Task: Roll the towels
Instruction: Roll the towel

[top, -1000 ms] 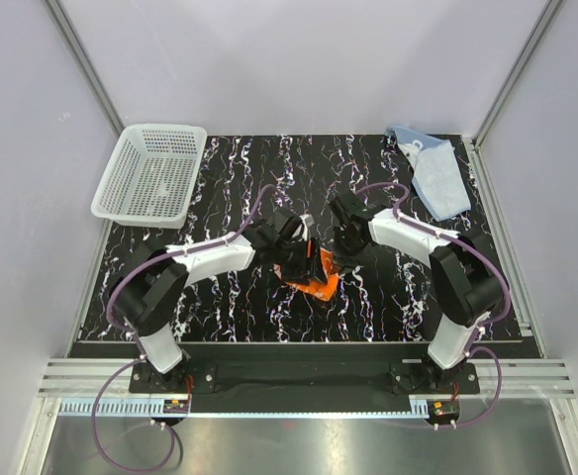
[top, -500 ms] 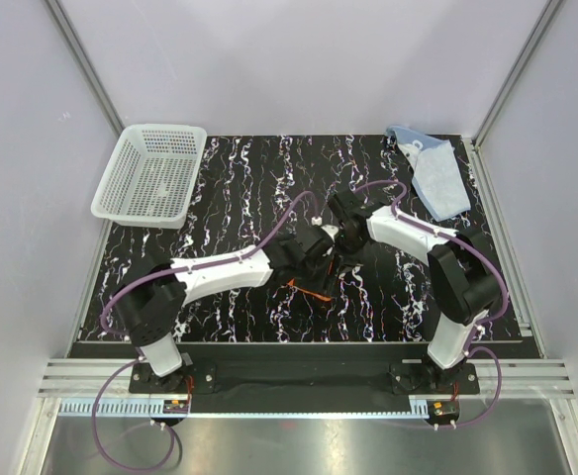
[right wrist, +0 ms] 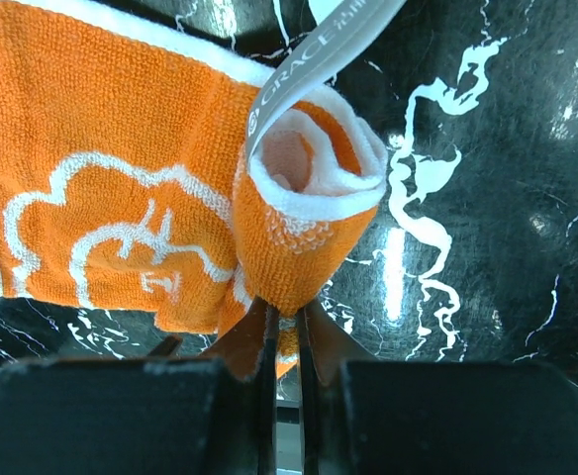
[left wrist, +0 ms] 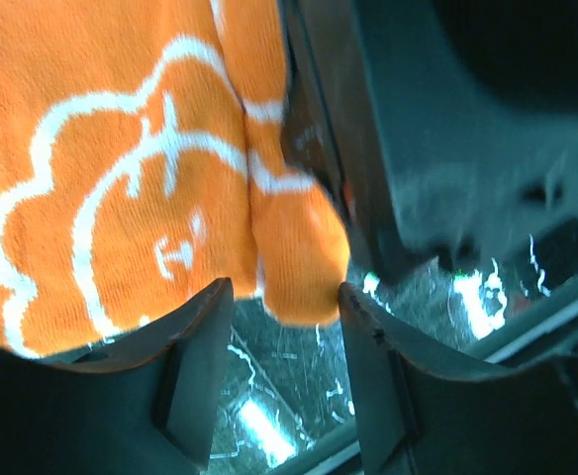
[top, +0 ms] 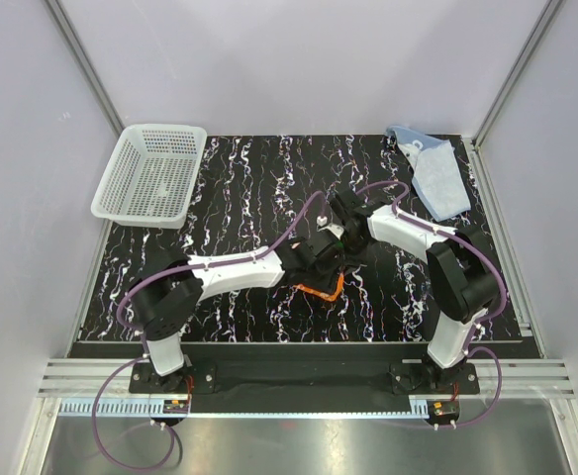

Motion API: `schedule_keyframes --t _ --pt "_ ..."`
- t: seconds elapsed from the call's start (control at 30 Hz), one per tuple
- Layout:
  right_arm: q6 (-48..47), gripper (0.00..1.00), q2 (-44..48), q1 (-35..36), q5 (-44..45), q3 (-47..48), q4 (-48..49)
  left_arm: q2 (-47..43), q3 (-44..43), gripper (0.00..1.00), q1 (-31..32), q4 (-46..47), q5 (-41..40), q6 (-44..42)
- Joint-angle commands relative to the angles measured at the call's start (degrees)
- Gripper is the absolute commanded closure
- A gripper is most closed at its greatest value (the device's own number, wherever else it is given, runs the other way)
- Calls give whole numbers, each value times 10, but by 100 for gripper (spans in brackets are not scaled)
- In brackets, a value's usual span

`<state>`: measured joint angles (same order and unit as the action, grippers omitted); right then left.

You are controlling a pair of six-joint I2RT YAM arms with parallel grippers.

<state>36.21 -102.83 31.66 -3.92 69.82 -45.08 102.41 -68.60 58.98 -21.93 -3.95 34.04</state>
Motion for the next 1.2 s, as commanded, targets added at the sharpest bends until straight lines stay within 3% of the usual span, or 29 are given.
schedule_keyframes --t 0.0,0.17,0.33,0.47,0.6,0.67,0.8,0.9,0.93,1.03,1.17 --pt "-10 100 15 15 -14 14 2 22 -14 49 17 29 -6 -20" --pt "-9 100 16 15 -20 21 1 23 -9 43 31 47 -17 -16" --pt "-11 100 18 15 -21 24 -4 34 3 49 36 55 -27 -6" --pt "-12 100 16 15 -30 28 -4 32 32 62 40 95 -22 7" --pt "-10 100 15 15 -35 29 -4 28 50 91 41 116 -17 16" --pt "-10 100 15 15 -35 29 -3 19 58 100 41 120 -12 17" --pt "-10 98 17 15 -28 29 -6 4 69 100 39 135 22 22" --pt "-12 83 18 14 -7 43 -22 -7 84 100 32 152 68 37" --pt "-16 67 19 12 9 48 -36 -14 91 100 27 166 76 48" --pt "-21 44 29 -3 36 73 -55 -23 116 100 13 193 115 64" --pt "-36 35 54 -50 37 92 -65 -33 134 100 -11 200 133 73"
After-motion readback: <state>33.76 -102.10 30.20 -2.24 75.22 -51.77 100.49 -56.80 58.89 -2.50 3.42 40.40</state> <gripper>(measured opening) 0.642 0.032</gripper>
